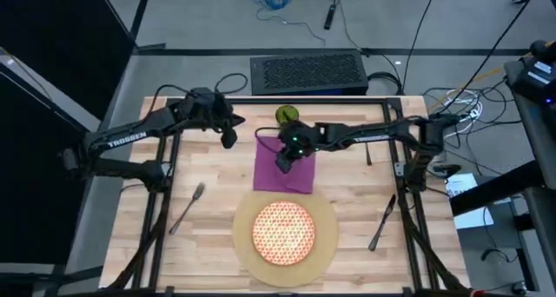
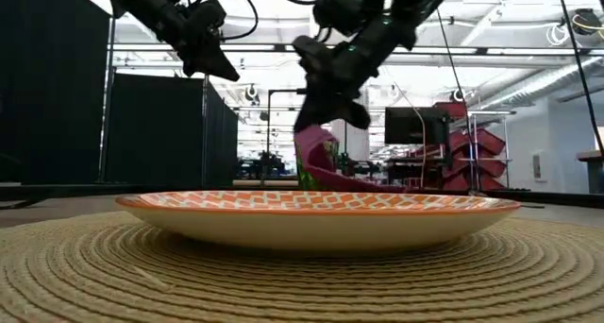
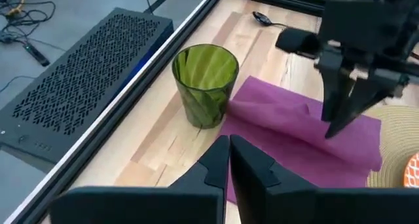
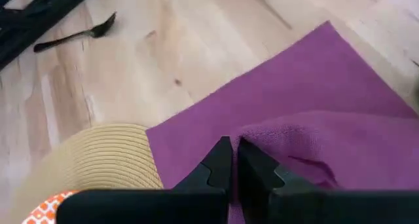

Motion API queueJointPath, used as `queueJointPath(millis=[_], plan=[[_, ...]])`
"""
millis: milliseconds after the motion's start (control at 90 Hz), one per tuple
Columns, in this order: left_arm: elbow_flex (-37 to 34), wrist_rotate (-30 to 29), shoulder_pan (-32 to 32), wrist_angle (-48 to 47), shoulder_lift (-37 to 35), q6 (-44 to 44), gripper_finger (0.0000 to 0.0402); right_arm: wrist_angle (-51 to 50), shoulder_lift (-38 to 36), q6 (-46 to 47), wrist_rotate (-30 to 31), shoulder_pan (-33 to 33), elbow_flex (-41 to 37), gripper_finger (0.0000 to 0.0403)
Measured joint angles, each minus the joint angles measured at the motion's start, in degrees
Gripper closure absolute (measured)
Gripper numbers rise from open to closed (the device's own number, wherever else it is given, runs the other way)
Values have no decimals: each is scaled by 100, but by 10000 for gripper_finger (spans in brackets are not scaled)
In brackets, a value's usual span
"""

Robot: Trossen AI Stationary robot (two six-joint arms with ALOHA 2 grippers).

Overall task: Set table place
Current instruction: Fold the purple napkin

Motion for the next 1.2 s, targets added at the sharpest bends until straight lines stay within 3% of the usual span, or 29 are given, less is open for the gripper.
queueJointPath(millis=[244,511,644,844,922,1033,1111,1200], plan=[[0,15,-4,-96,0,10,402,11,423,128,-239,-14,121,393],[0,16,-6,-87,0,92,402,171,454,143,-383,-14,121,299],[0,15,-6,-84,0,92,402,434,454,89,-872,18,121,251],[0,15,-6,-50,0,94,402,629,406,24,-921,68,126,220],[0,18,-6,-82,0,92,402,-185,393,30,-565,28,132,223],[0,73,-6,-105,0,96,402,-1301,446,-86,514,-29,110,250],[0,79,-6,-69,0,112,402,-1317,442,-129,701,-150,116,293],[0,79,-9,-52,0,114,402,-1141,441,-257,728,-280,119,368]])
